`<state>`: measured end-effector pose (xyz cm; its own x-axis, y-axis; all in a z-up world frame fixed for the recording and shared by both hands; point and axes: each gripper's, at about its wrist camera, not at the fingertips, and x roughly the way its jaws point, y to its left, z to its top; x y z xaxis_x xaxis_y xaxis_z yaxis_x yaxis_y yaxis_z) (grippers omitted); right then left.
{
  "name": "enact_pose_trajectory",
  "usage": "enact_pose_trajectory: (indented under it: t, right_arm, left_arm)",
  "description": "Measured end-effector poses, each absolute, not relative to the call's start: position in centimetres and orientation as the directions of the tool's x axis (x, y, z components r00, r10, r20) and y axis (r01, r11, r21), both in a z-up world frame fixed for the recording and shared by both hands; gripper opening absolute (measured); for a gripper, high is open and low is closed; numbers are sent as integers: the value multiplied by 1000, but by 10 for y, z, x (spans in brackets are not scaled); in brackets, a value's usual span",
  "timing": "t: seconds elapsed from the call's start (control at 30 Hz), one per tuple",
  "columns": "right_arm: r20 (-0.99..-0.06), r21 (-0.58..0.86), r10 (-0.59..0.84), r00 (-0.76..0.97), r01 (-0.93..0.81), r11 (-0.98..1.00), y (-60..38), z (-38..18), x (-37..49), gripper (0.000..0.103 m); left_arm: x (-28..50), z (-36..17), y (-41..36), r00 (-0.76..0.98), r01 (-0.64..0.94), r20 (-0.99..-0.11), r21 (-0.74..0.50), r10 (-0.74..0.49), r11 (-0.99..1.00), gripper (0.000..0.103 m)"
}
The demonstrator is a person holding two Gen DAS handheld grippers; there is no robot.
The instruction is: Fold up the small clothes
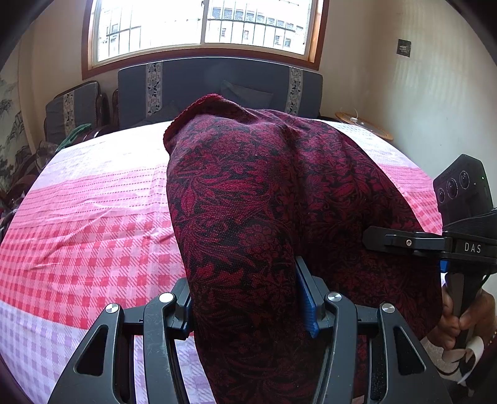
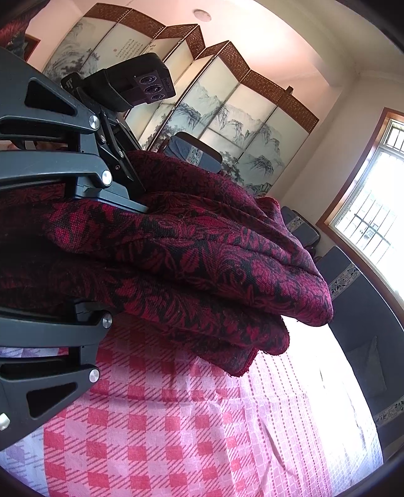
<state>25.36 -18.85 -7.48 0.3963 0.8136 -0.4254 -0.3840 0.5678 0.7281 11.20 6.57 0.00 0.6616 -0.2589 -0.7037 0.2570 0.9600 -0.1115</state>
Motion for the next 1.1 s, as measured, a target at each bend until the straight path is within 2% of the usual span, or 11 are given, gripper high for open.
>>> enact_pose_trajectory:
  t: [0.43, 0.5, 0.67, 0.73, 0.87, 1.0, 1.1]
  right_arm:
    - [-452, 697, 792, 409, -393, 600, -186, -86, 250, 38]
    - [-450, 697, 793, 411, -393, 600, -186, -87, 247, 38]
    - [-464, 687, 777, 425, -381, 619, -184, -95, 241, 39]
    - [-462, 692, 774, 433, -369, 620, -185, -98, 238, 41]
    - [-492, 612, 712, 501, -382, 692, -182, -89, 222, 50]
    - [-454, 498, 623, 637, -398, 770, -184, -67, 183, 56]
    - [-416, 409, 563, 714, -406, 817, -184, -50, 153, 65]
  left_arm:
    - [118, -14, 73, 662, 260, -697, -130, -275, 957, 55]
    - [116, -15, 73, 676, 256, -687, -120, -267, 959, 57]
    - [104, -21, 70, 725, 222, -659, -49, -199, 974, 73]
    - [97, -21, 67, 761, 195, -633, 12, -144, 981, 79]
    - [82, -20, 57, 812, 144, -582, 124, -46, 982, 84]
    - [72, -15, 54, 833, 117, -553, 145, -18, 982, 85]
    - [60, -7, 54, 861, 95, -509, 128, -17, 987, 89]
